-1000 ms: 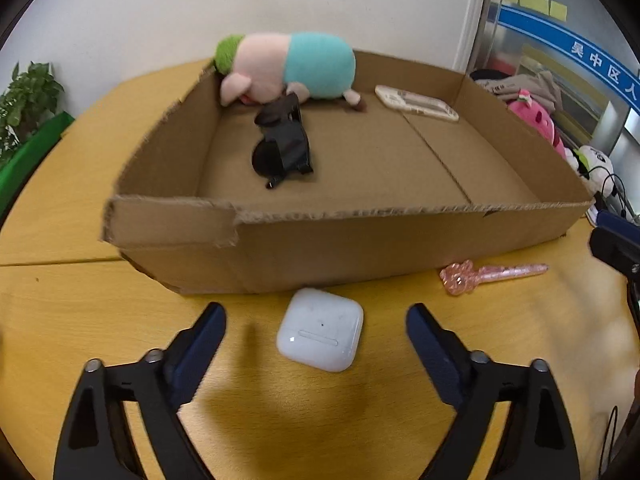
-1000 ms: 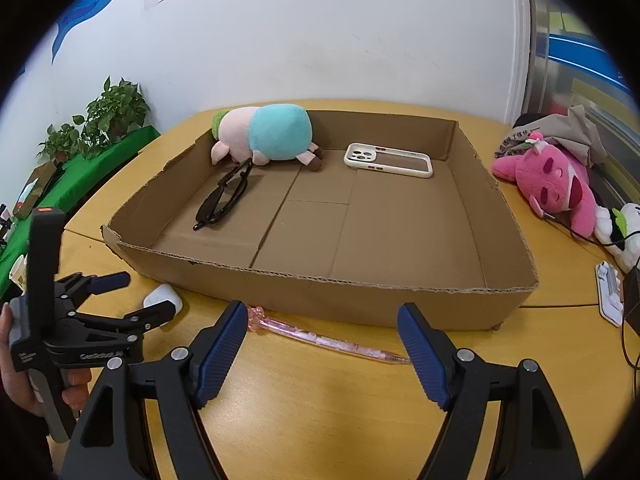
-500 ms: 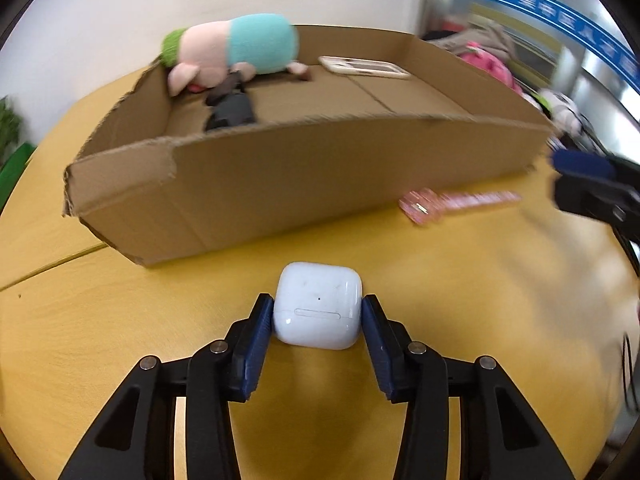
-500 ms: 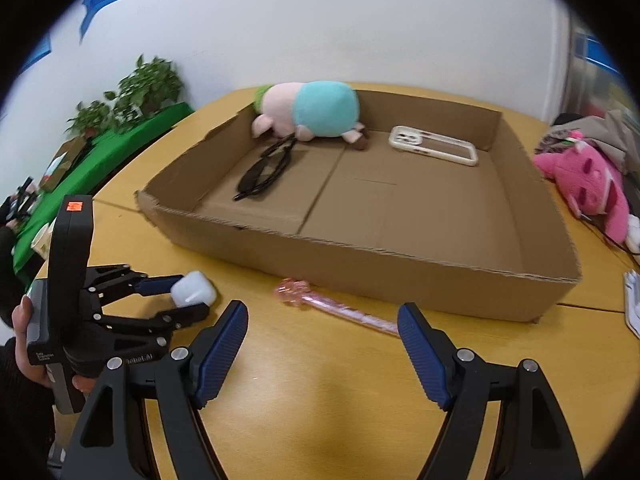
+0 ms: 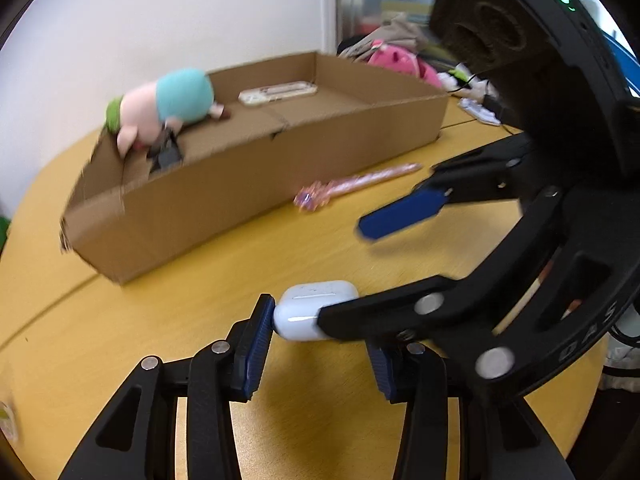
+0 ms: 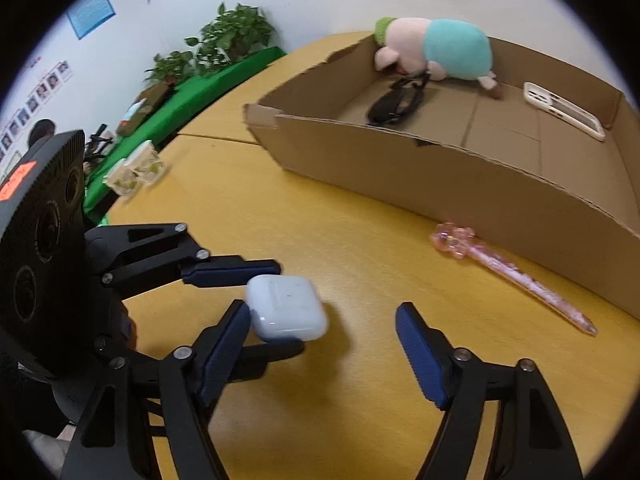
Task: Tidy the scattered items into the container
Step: 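Lift the earbud case with the left gripper while the right gripper closes on it, then carry the earbud case into the box with both grippers and lower it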
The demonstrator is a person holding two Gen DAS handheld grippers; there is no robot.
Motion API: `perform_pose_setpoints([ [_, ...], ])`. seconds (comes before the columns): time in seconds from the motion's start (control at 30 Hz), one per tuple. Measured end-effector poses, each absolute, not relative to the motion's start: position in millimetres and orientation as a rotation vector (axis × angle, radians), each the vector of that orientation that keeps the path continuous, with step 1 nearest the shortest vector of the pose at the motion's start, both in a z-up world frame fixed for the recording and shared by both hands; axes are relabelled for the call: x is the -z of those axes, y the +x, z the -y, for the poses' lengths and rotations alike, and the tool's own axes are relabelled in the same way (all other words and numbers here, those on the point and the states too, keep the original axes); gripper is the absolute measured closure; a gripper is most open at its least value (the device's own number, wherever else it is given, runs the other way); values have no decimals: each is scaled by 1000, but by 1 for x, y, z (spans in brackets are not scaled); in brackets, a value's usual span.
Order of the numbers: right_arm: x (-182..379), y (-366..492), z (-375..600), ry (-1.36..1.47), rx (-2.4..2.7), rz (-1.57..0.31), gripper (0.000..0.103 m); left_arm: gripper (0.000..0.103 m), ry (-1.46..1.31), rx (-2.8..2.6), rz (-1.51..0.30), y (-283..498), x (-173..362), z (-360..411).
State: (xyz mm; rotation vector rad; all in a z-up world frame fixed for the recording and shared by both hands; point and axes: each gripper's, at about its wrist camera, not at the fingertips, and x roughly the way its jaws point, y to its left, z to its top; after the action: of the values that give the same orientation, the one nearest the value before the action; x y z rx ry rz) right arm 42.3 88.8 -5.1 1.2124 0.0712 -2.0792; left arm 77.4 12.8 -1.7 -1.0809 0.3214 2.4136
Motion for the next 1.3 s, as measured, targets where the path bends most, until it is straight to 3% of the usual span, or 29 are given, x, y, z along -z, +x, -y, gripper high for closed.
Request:
perform_pose_setpoints([
  [0.1,-1,44,-90,1200,2054,-60,42,56,-1042,-2415,-355,80,-6,-16],
  [0.2,-6,48,-93,1185,2026,-39,59,56,-1023,-2418,-375,79,-10,-21],
  [0.77,-79,27,-94,997,2136,-130,60,55,-800,-2506,-539,58,-68,-30],
  [1.0,-130,-12,-98,891,2208,-182,60,55,-682,-2538,-608,12,-113,-33],
  [1.3,-147,-86,-116,921,2263,-181,60,55,-704,-2473,-643,-73,-131,-48],
])
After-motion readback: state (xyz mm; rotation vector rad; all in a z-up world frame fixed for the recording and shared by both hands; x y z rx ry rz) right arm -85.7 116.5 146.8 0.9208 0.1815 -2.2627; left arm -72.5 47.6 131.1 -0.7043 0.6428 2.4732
